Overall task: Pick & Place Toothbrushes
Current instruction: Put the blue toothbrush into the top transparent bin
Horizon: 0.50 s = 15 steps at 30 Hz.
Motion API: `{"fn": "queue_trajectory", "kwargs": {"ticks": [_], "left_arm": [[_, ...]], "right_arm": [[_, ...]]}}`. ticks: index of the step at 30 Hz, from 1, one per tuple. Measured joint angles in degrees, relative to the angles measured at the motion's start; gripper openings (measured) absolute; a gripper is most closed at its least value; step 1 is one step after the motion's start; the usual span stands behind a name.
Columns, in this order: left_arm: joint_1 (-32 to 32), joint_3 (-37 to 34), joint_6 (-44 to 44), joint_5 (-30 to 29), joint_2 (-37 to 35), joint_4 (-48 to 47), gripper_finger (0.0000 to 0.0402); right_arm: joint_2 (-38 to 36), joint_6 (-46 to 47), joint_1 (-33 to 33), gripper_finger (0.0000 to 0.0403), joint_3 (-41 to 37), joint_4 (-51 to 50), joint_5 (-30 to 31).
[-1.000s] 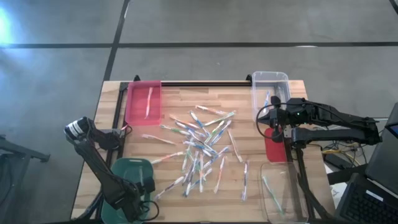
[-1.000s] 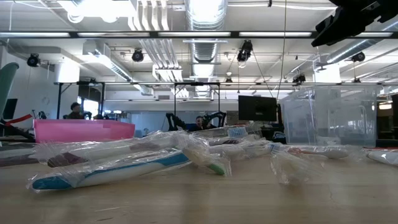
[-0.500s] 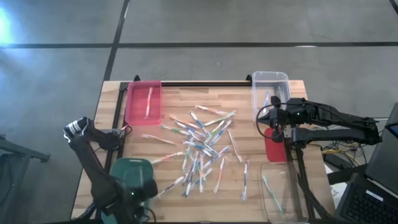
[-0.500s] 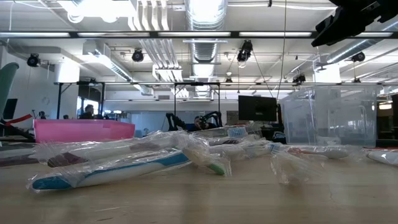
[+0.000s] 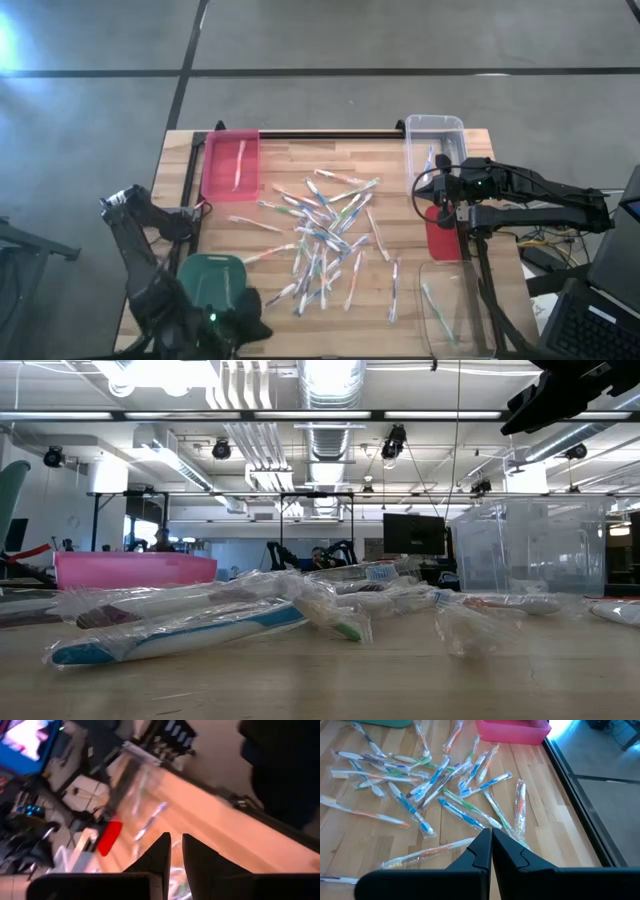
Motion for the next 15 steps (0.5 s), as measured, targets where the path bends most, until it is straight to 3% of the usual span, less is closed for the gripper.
{"fn": "queue_trajectory", "kwargs": {"ticks": [5, 9, 15], "left_arm": [[8.93, -2.51, -5.75, -0.04, -6.38, 0.7, 0.0053], [17.07, -9.26, -8.31, 0.98, -13.88, 3.9, 0.0053], [27.71, -27.63, -4.0, 1.56, -28.39, 24.36, 0.0053]], "right_arm": [[0.0, 0.0, 0.0, 0.0008, 0.0, 0.0, -0.02], [-0.02, 1.29, -0.17, 0.0008, 0.0, 0.13, 0.13], [-0.46, 11.55, -0.39, 0.0008, 0.01, 0.17, 2.91]]}}
